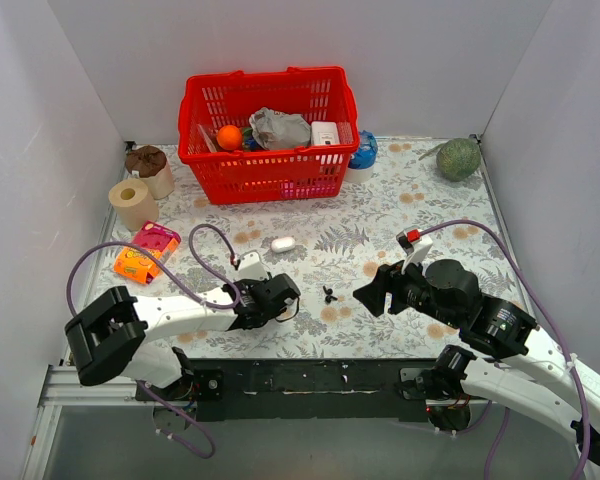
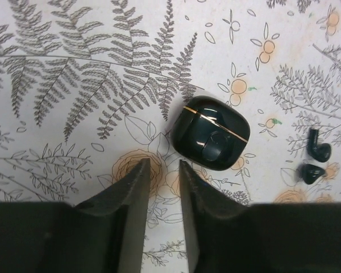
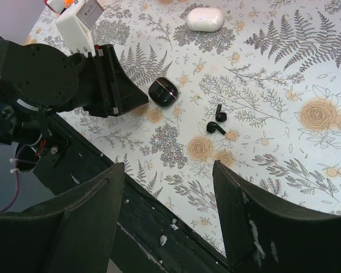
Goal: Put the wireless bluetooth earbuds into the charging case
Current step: Pick up the charging case at the center of the board.
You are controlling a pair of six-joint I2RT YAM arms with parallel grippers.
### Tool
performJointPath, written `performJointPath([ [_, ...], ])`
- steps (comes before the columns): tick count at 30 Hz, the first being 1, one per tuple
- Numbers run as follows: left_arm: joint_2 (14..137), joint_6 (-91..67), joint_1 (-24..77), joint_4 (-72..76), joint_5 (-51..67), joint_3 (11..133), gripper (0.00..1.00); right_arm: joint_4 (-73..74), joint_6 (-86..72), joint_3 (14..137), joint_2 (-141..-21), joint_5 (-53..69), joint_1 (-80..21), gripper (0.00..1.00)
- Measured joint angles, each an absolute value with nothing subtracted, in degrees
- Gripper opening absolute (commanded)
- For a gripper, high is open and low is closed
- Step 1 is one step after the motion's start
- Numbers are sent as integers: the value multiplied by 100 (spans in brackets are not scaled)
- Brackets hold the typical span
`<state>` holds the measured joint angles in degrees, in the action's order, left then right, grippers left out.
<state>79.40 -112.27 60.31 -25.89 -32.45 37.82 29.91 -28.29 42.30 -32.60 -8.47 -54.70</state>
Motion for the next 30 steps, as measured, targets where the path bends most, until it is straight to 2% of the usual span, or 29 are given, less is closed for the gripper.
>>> performJointPath([
  [2,7749,-11100,6031,-2766,-3221,3787,76,2993,-2823,4230,-3260,-856,-5470,71],
  [3,7618,-10997,6031,-2864,-3199,3798,92,2993,-2814,4230,-3258,-864,-5470,71],
  [4,7481,-10871,6034,-2952,-3181,3822,98,2995,-2810,4230,-3258,-869,-5470,71],
  [11,6997,-9474,6064,-2980,-2711,4355,98,2993,-2749,4230,-3267,-886,-5470,71],
  [21,8527,-7797,5937,-2753,-1977,4932,98,3002,-2727,4230,-3306,-882,-5470,70],
  [30,8589,-7426,5384,-2792,-1776,5127,98,3006,-2729,4230,-3304,-882,-5470,70],
])
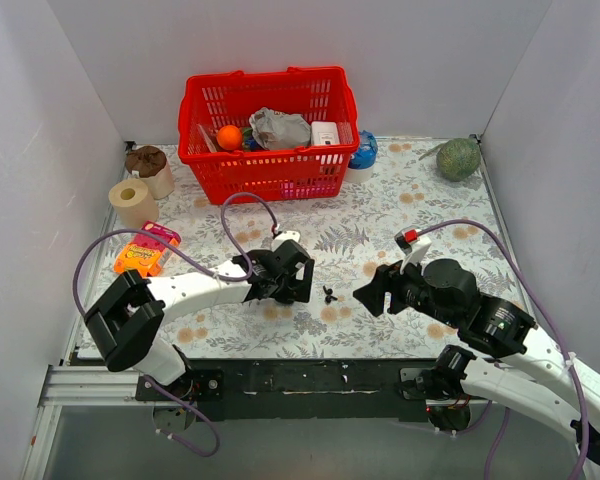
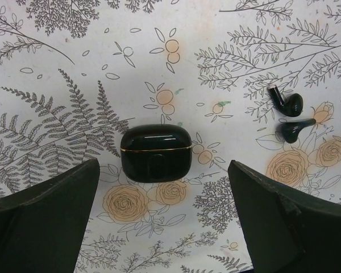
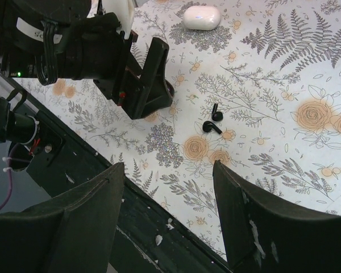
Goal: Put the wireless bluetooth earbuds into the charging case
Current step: Pick up the charging case at the center of the board.
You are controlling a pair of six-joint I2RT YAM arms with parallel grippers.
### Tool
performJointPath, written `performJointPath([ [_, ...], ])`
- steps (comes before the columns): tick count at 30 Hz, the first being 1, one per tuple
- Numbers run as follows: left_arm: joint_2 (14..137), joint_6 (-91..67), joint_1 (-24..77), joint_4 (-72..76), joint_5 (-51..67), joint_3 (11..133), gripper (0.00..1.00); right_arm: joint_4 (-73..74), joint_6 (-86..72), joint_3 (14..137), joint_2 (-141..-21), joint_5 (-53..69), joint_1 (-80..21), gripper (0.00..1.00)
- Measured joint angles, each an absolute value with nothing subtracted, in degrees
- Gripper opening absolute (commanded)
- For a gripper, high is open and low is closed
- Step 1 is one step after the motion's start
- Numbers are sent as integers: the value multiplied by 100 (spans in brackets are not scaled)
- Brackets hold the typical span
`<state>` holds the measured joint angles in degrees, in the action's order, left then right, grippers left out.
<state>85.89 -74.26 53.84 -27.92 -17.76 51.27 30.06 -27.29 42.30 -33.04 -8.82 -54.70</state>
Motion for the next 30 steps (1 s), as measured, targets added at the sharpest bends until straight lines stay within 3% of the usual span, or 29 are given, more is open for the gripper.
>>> performJointPath([
  [30,9019,-7478,5151,-2351,-1573,4875,73,2989,-2705,4230,-3472,-867,-5470,71],
])
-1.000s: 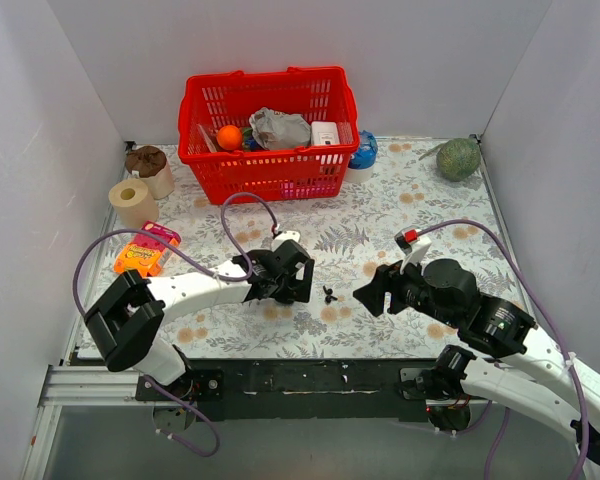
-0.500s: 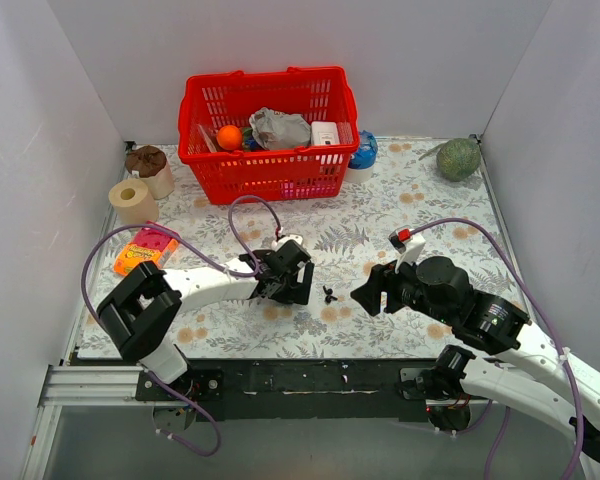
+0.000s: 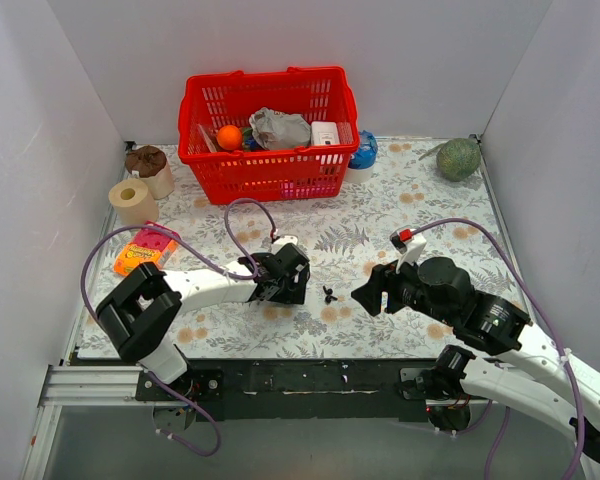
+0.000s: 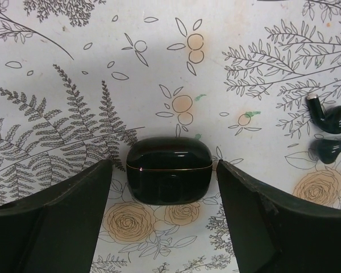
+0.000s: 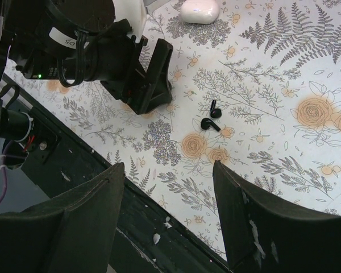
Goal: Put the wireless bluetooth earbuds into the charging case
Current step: Pick up the charging case at the center of the board.
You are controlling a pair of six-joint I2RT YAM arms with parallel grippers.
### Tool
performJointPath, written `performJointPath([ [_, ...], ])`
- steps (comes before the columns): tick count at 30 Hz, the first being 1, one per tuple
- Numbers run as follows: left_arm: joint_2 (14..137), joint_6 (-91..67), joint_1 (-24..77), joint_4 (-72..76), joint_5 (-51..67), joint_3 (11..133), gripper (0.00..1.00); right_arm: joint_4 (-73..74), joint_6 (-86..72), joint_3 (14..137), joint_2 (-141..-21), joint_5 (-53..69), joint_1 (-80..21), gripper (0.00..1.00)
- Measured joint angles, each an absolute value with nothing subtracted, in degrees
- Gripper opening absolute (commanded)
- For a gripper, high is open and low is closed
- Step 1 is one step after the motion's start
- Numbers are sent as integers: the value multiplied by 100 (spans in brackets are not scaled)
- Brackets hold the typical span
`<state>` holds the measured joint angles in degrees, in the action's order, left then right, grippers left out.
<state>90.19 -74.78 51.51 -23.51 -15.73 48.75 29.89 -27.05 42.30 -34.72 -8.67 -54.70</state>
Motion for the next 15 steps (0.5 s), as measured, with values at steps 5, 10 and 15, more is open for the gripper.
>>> performJointPath([
  [5,9255,-7601,5398,-2482,-2034,5030,71,2991,-2707,4228,-3409,-869,-5470,71],
  [10,9509,-7811,5662,-2480,-2344,5275,68,3002,-2707,4228,-3310,-891,-5470,71],
  [15,9511,-7913,5706,-2491,-2416,5277,69,3011,-2709,4226,-3212,-908,-5470,71],
])
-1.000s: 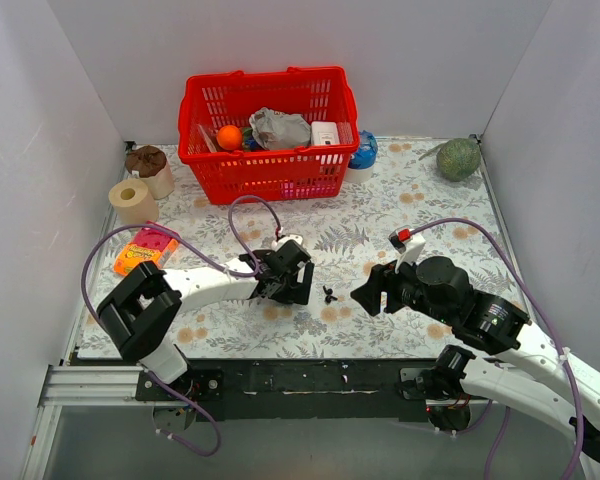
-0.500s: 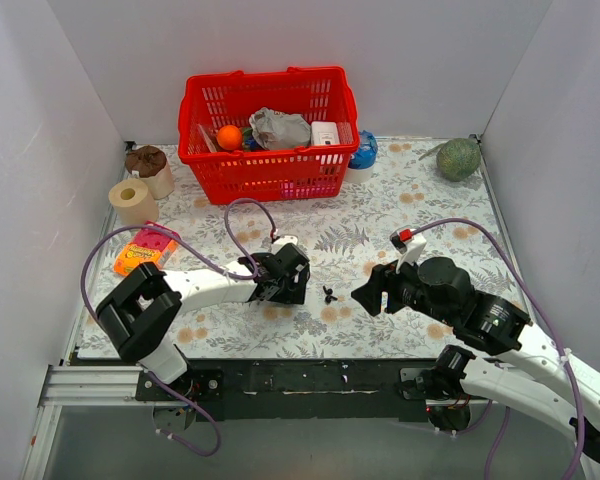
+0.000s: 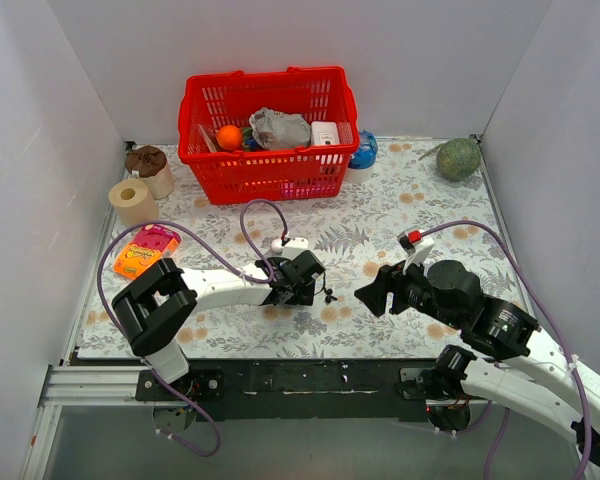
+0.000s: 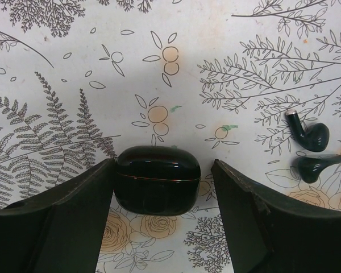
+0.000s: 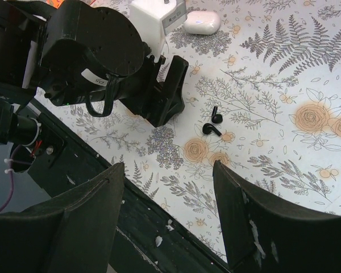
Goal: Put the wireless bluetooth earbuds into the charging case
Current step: Pick up the charging case at the center of the board.
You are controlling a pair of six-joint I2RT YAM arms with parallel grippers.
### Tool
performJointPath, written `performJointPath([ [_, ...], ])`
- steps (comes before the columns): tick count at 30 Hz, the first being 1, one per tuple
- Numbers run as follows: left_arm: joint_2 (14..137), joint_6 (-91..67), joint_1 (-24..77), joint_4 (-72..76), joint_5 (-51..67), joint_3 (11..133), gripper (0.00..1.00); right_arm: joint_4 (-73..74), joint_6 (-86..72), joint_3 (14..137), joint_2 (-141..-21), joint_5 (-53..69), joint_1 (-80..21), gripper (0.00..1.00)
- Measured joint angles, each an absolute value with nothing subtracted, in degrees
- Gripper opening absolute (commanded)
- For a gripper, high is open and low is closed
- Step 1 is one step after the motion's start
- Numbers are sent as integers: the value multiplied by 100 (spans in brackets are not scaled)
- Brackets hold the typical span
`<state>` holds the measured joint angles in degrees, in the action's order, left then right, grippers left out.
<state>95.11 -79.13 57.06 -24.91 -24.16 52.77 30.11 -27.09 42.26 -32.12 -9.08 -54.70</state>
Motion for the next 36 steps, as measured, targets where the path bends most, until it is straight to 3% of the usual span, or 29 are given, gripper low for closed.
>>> performJointPath([
  [10,9465,-7985,5712,-2480,-2458,5210,72,3033,-2716,4217,-3166,-908,-5470,71],
  [14,9428,-7992,5712,-2488,-2458,5177,67,3033,-2718,4217,-3135,-910,-5470,71],
  [15,9426,-7992,5712,-2491,-2458,5172,61,3033,-2718,4217,-3135,-910,-5470,71],
  [20,9415,-7968,5712,-2504,-2410,5170,51,3033,-2718,4217,-3138,-913,-5470,71],
  [23,9411,-7937,5712,-2504,-2353,5170,38,3033,-2718,4217,-3138,-923,-5470,71],
  [24,9406,-7926,5712,-2502,-2340,5168,33,3033,-2718,4217,-3138,-930,-5470,71],
  [25,9400,-7915,5712,-2497,-2331,5159,18,3033,-2716,4217,-3138,-932,-5470,71],
  [27,9351,-7883,5714,-2464,-2309,5109,0,3033,-2718,4217,-3138,-937,-5470,71],
  [33,8449,-7596,5848,-2119,-2287,4261,0,3033,-2681,4222,-3247,-989,-5470,74],
  [36,7054,-7205,6071,-1424,-2287,3315,0,3055,-2626,4344,-3492,-1007,-5470,75],
])
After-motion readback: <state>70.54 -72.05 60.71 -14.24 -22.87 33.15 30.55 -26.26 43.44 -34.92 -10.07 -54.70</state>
